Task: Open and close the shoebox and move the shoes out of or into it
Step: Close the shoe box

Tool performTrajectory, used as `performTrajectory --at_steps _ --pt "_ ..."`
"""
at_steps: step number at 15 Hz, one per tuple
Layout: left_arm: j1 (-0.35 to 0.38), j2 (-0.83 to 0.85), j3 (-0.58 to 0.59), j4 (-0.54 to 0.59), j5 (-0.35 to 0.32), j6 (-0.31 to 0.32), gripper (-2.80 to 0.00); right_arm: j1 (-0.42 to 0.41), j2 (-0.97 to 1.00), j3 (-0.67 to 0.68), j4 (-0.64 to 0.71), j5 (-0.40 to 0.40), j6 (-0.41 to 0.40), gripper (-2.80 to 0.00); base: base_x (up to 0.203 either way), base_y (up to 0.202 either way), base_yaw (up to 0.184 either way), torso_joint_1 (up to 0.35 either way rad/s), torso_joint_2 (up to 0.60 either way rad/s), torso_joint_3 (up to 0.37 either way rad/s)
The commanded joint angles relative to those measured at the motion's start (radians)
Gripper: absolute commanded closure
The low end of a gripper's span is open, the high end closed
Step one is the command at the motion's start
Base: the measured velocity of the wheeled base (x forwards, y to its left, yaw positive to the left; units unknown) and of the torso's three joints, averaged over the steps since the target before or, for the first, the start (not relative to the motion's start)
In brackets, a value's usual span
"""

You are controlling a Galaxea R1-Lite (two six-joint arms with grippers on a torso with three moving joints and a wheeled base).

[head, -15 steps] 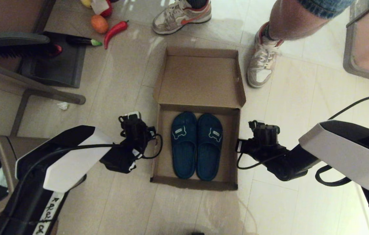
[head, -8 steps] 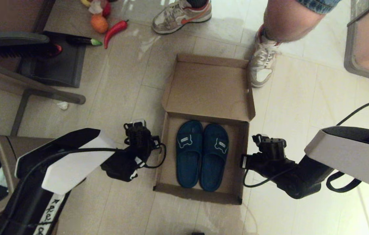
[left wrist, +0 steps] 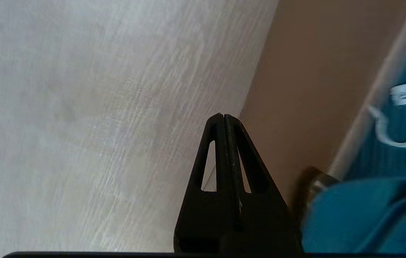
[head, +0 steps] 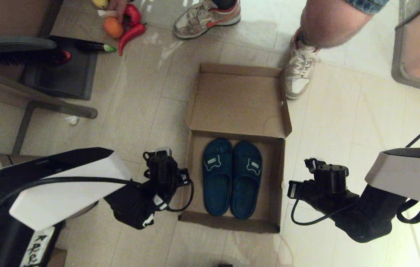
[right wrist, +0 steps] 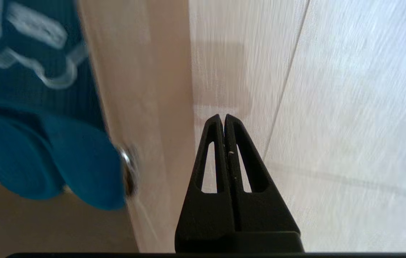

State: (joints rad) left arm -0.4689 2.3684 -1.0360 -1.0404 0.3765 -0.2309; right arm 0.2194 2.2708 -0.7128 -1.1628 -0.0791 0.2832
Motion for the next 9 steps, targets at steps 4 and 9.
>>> performTrajectory --at_steps 4,9 --pt "0.066 -0.021 -0.046 -0.015 0.004 0.061 0.00 -0.022 -0.001 -0.118 0.031 0.000 -0.001 0.00 0.000 0.000 0.000 0.000 0.00 0.000" --pt "0.082 -0.015 -0.135 -0.004 -0.029 0.080 0.00 -0.021 0.016 -0.267 0.143 -0.002 -0.003 0.00 0.000 0.000 0.000 0.000 0.00 0.000"
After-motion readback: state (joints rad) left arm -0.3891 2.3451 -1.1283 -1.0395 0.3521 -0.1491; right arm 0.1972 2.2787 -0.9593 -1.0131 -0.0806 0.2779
